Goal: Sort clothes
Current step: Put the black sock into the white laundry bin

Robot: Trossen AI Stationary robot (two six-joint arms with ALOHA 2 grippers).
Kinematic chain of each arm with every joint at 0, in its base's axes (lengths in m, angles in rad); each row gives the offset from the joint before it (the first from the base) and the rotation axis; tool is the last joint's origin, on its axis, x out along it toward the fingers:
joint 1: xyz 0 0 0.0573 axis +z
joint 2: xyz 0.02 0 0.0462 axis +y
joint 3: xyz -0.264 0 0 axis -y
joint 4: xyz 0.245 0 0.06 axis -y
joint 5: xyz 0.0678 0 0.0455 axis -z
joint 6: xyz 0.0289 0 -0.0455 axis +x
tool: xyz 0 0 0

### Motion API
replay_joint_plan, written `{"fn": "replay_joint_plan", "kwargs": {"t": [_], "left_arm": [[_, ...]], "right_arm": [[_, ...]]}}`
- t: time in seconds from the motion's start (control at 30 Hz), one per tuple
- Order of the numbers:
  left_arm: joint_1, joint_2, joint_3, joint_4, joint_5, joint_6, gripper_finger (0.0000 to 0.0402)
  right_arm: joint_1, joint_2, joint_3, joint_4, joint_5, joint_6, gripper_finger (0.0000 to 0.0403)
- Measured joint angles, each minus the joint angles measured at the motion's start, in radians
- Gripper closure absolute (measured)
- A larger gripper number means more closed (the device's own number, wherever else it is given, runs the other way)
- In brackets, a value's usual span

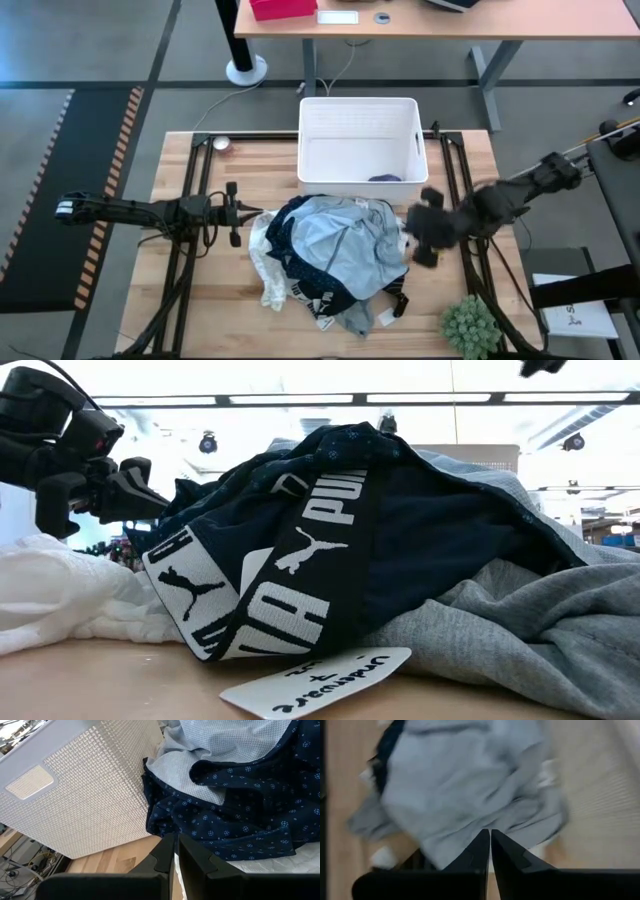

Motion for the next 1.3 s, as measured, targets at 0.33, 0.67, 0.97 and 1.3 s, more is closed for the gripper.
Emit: {"fn": "replay_joint_plan", "kwargs": {"t": [0.33,0.67,0.97,1.3], "left_arm": [[0.0,0.0,0.0,0.0,0.0,0.0,0.039],[0.0,0.0,0.0,0.0,0.0,0.0,0.039],[0.0,0.0,0.0,0.0,0.0,0.0,0.039],[0.0,0.0,0.0,0.0,0.0,0.0,0.039]], "right_arm": [[0.296,0.19,-0.087,0.222,-0.053,0.375,0.0392],[0.32,0.414,-0.083,0.256,-0.109,0.533,0.0326],[0.272,0.478,-0.083,0.251,-0.133,0.654,0.0221],[0.23,0.517,-0.108,0.247,-0.204,0.675,0.0195]]}}
